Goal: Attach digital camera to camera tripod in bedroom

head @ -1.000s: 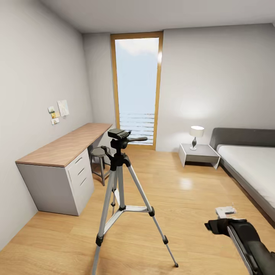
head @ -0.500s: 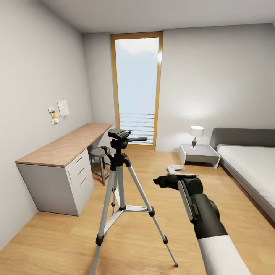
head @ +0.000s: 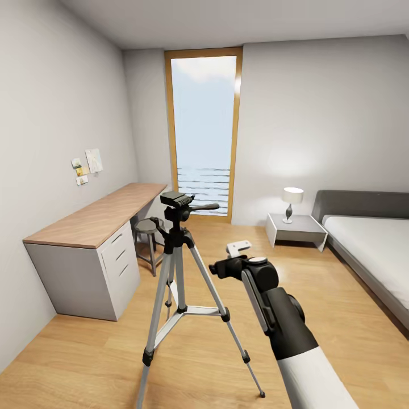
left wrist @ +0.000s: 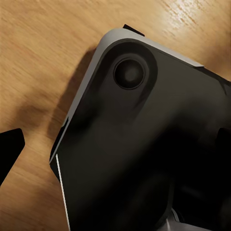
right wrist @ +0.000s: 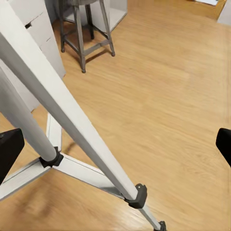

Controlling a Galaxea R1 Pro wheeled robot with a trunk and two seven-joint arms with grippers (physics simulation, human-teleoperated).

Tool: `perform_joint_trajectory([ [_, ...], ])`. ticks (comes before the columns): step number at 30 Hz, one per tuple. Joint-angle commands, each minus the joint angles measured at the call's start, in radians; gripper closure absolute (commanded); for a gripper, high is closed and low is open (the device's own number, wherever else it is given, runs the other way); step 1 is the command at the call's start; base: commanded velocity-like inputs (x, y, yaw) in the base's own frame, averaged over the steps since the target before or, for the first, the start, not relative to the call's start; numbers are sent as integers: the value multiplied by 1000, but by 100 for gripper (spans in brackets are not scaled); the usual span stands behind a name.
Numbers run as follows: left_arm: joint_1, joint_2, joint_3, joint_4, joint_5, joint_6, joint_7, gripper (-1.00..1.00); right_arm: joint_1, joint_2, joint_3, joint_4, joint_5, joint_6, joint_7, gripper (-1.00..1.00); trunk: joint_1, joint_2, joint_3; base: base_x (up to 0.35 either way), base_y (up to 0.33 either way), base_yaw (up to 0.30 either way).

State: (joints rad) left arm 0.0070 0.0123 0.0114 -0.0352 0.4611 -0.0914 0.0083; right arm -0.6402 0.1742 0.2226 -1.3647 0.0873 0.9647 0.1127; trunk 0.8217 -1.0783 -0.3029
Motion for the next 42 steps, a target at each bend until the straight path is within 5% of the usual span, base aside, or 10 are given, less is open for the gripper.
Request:
perform_joint_trajectory([
  [1,1,0,1,-2,2,-1,1,-100,-1,0,2,1,9,0,7,-100,0,-1,-1,0,0,0],
  [9,1,0,0,-2,2,-1,1,-100,0,0,13,80,10,-21,-6,-100,0,-1,-1,0,0,0],
  [20,1,0,0,-2,2,-1,1,-100,1,0,15,258,72,-178,-15,-100,0,-1,-1,0,0,0],
  [32,1,0,1,-3,2,-1,1,-100,2,0,18,317,81,-211,1,-100,0,-1,-1,0,0,0],
  [38,0,0,1,-2,2,-1,1,-100,3,0,126,397,77,-320,14,-100,0,-1,-1,0,0,0],
  [42,1,0,0,-2,2,-1,1,-100,4,0,155,412,74,-358,14,-100,0,-1,-1,0,0,0],
])
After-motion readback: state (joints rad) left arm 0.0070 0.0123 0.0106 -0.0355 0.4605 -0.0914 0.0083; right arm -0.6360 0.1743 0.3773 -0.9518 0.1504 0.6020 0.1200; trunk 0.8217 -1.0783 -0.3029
